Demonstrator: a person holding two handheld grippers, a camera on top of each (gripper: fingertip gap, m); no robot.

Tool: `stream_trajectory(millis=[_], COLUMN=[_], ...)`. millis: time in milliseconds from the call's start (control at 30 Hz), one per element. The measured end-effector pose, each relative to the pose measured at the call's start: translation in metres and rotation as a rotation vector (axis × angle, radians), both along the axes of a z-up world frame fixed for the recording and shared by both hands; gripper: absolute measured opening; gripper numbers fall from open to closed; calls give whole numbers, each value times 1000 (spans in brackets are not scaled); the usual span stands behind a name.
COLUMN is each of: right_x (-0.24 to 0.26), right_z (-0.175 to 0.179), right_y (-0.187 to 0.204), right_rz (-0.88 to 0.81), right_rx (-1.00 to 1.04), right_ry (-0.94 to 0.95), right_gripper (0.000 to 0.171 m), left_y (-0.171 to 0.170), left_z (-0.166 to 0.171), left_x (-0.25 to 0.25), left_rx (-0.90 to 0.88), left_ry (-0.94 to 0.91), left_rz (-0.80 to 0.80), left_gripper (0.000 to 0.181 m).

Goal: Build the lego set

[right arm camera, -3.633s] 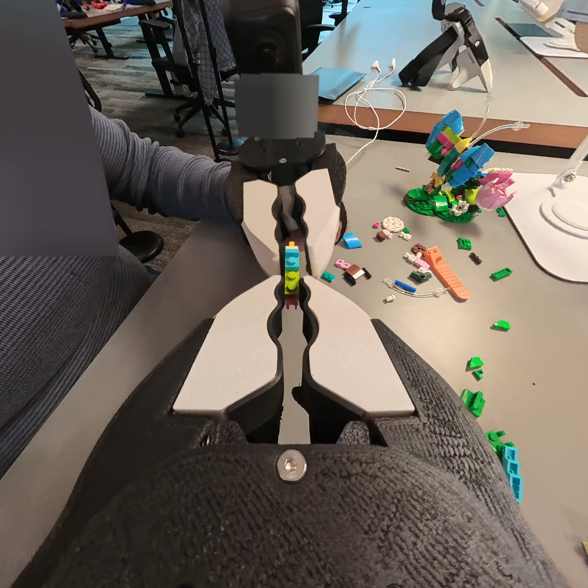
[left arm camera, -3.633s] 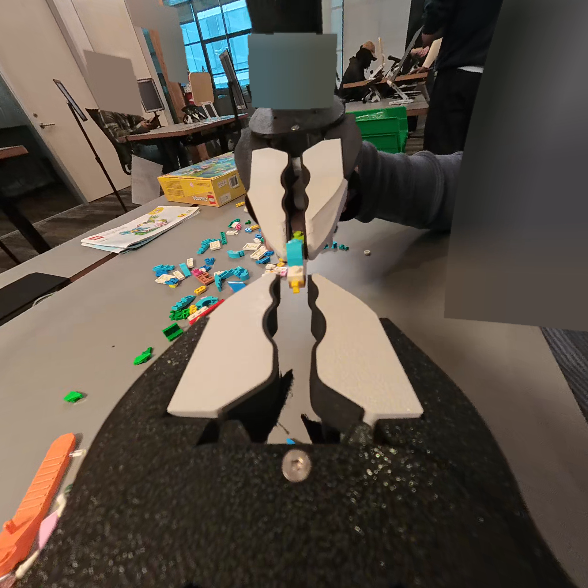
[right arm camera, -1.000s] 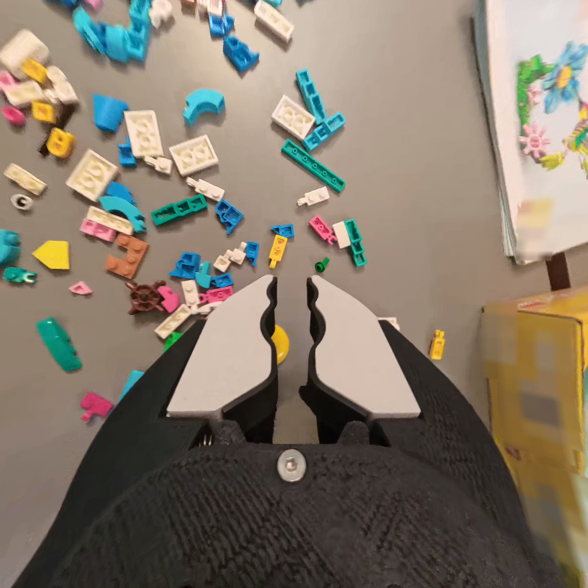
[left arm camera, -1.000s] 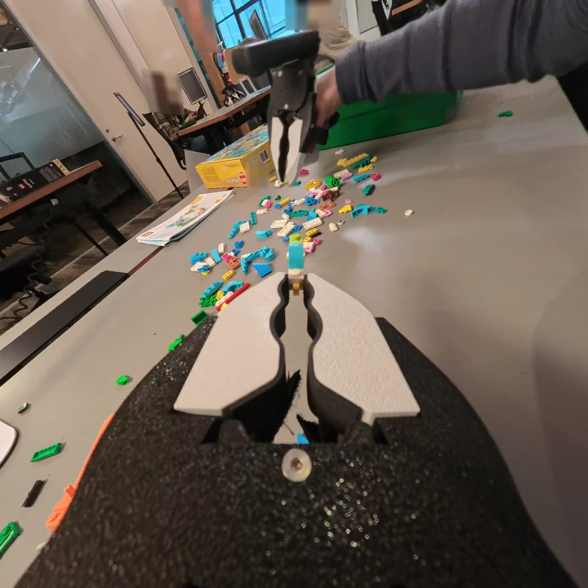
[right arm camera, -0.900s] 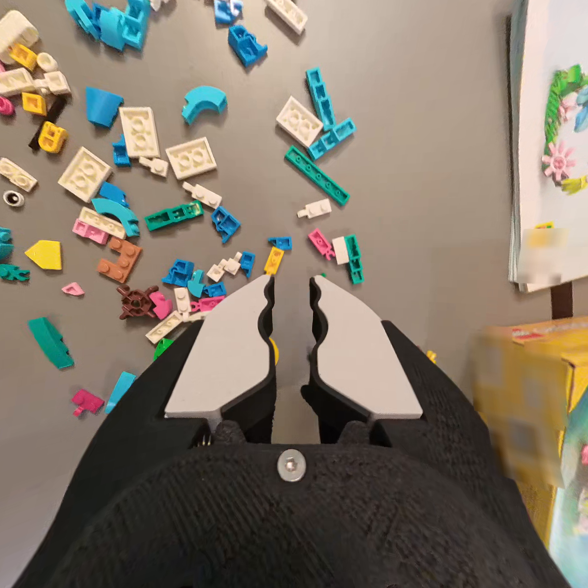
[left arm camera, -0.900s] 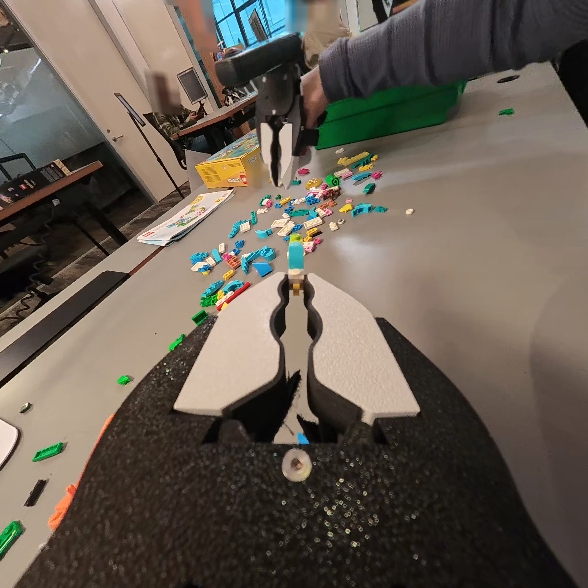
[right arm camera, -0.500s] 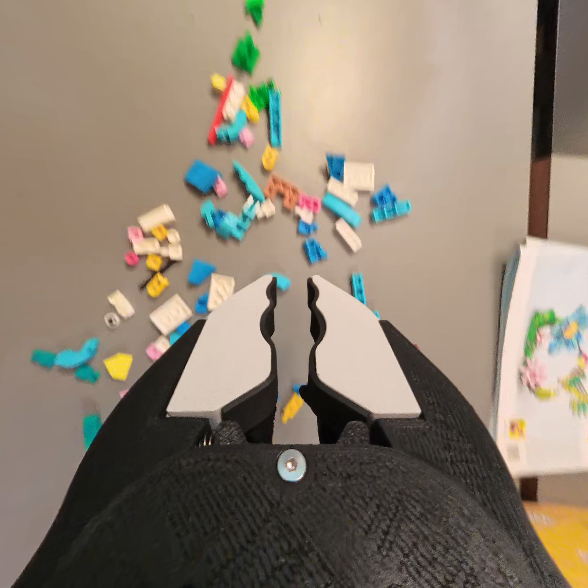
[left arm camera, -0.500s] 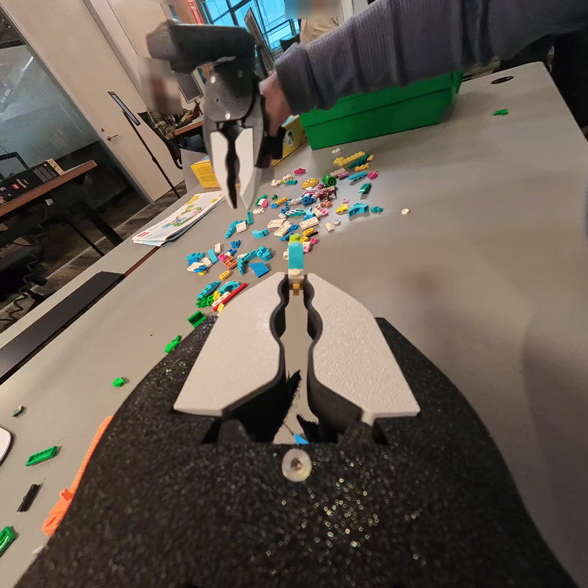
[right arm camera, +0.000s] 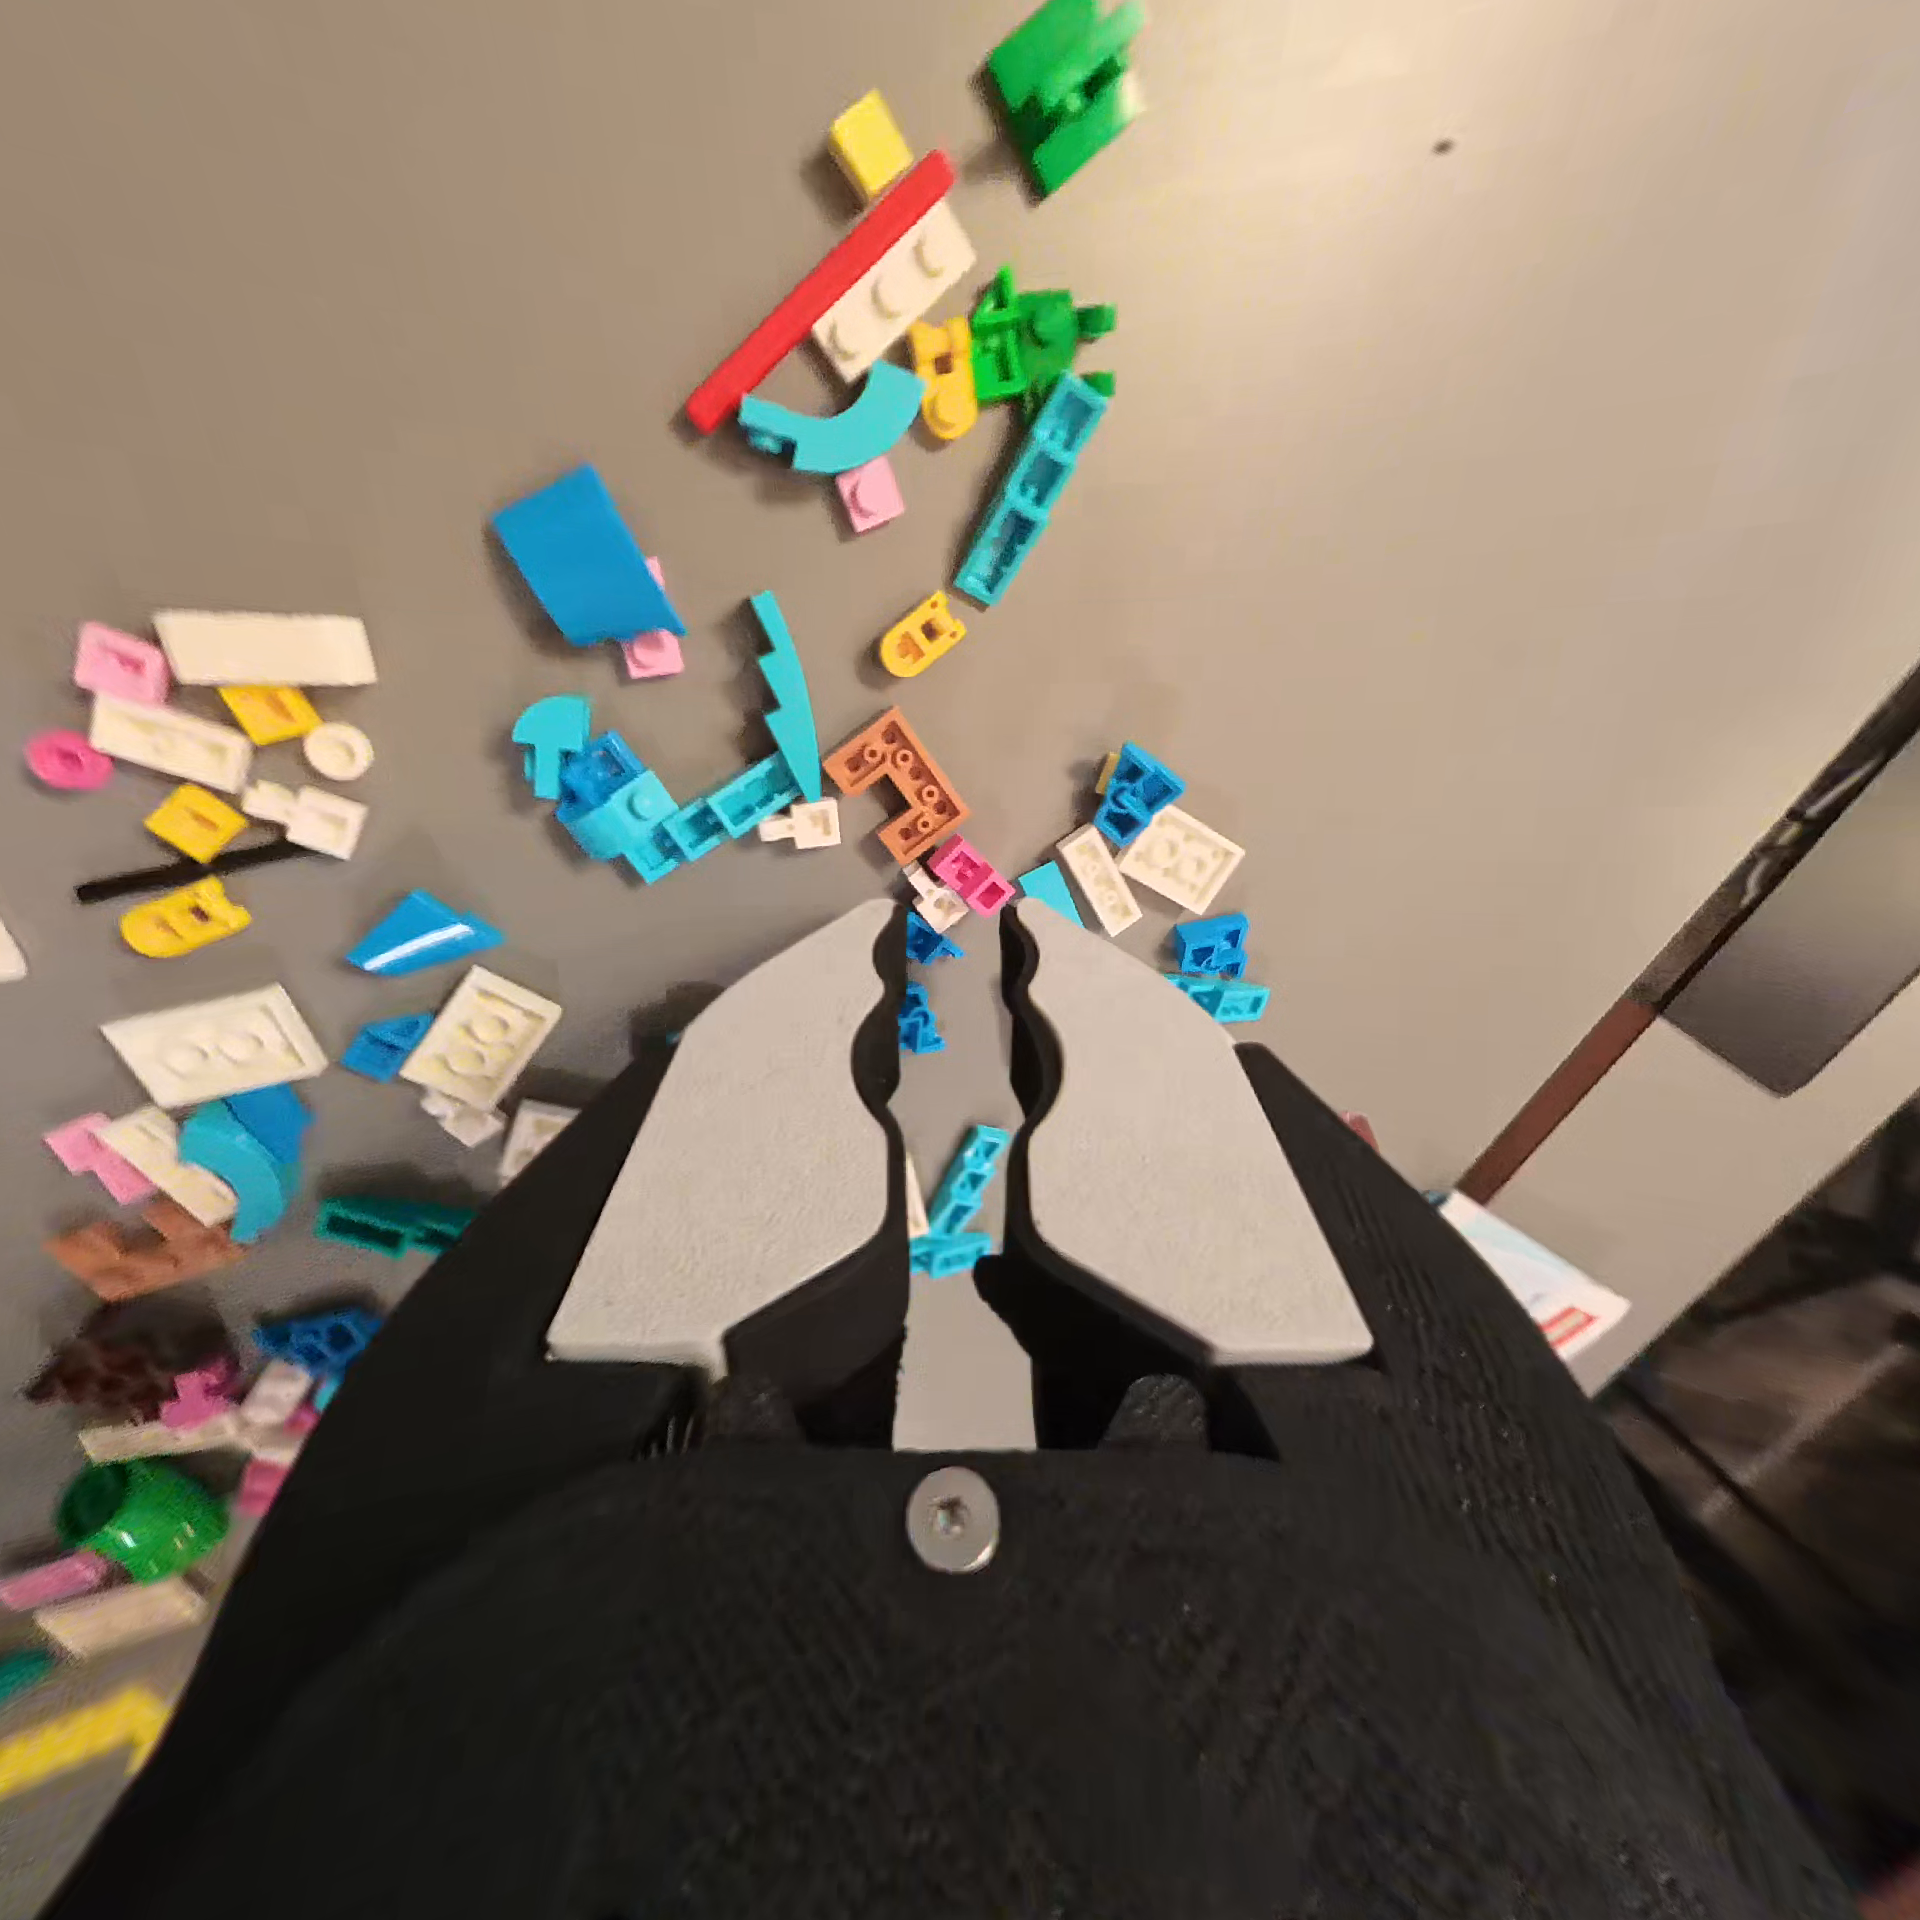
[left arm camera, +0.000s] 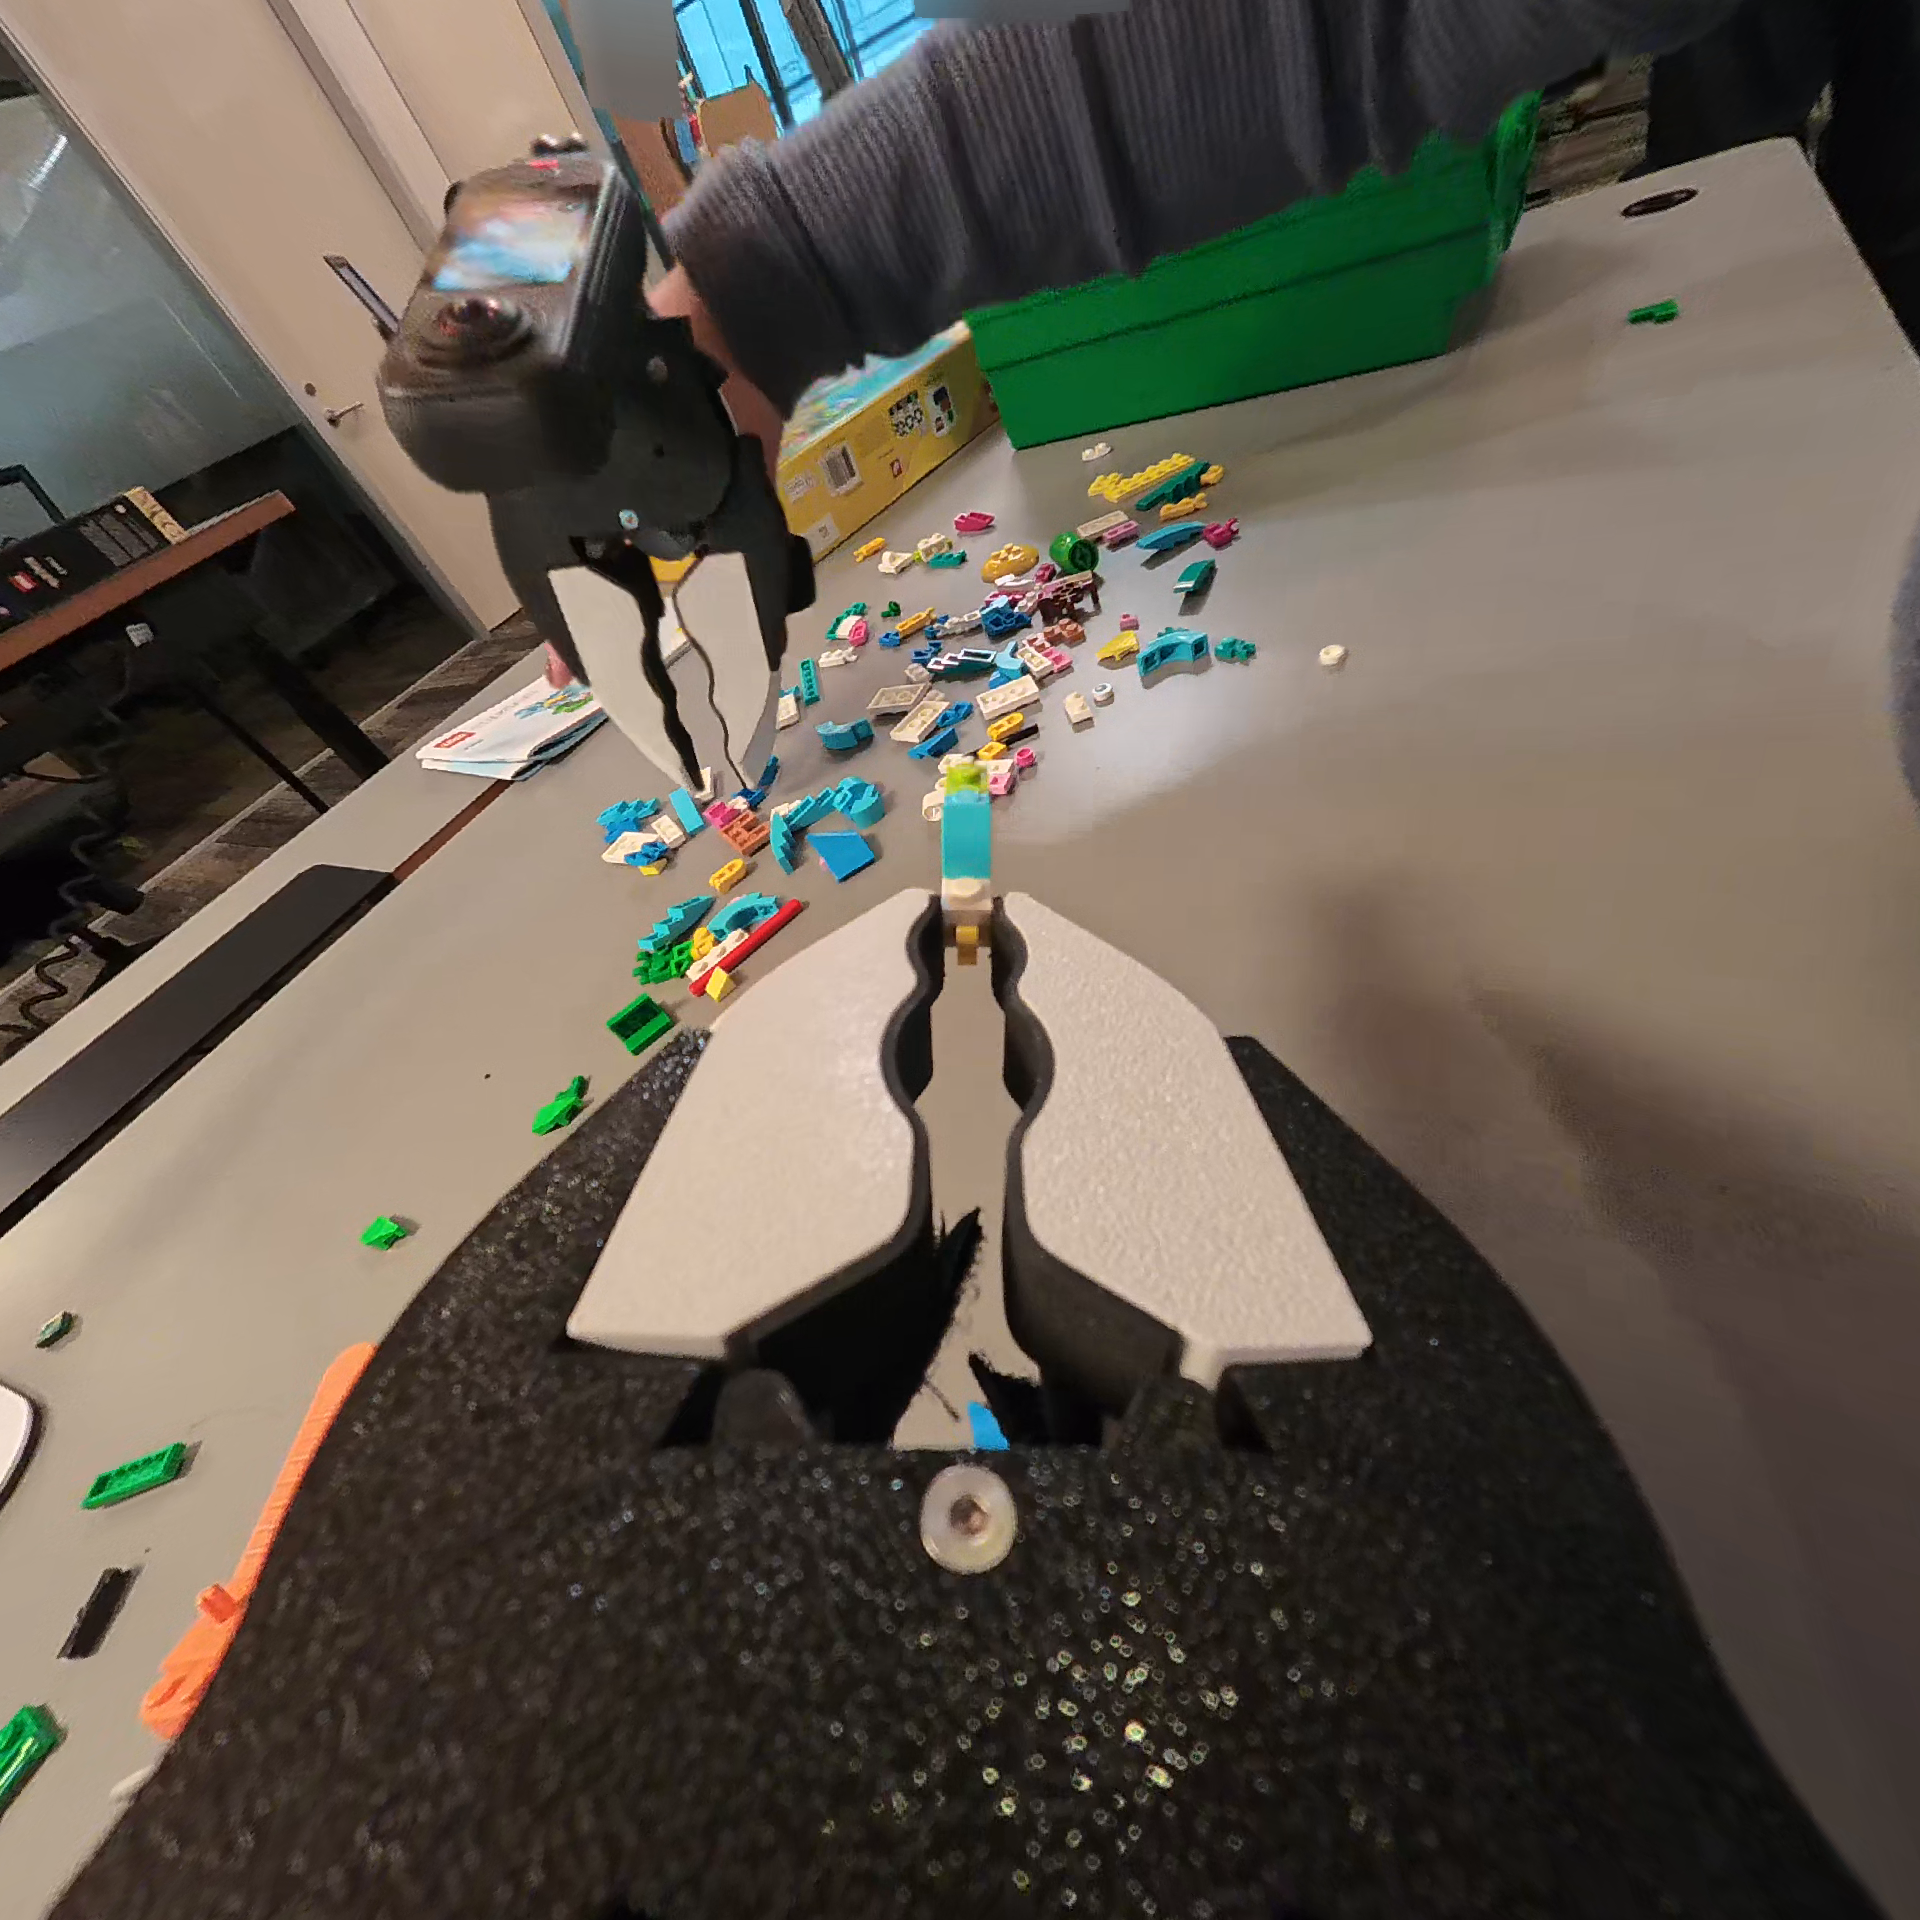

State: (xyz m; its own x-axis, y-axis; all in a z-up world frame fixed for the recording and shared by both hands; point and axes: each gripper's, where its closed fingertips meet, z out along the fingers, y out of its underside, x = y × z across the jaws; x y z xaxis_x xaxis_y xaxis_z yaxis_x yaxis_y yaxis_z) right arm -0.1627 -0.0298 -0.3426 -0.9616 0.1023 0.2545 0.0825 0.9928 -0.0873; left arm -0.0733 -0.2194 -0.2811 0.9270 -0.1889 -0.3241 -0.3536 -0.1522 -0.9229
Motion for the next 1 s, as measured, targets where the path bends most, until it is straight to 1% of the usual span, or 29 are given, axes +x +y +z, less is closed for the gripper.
stream_trajectory(millis=[133, 367, 600, 800, 1000], right_x=[-8, -10, -8, -3, -6], right_z=[0, -5, -9, -3, -7], right_y=[5, 6, 1, -3, 0], right_rz=[119, 191, 235, 248, 275], right_rx=[148, 237, 271, 278, 333], right_ry=[-18, -115, -164, -197, -195], right_gripper=[10, 10, 10, 10, 10], left_y=[0, 0, 1, 1, 1], left_z=[-2, -4, -6, -7, -8], left_x=[-1, -2, -1, -1, -1], left_rx=[-8, -20, -30, -37, -40], left_ry=[3, 3, -4, -8, -9], left_rz=[-1, -4, -14, -14, -16], left_gripper=[8, 8, 8, 8, 8])
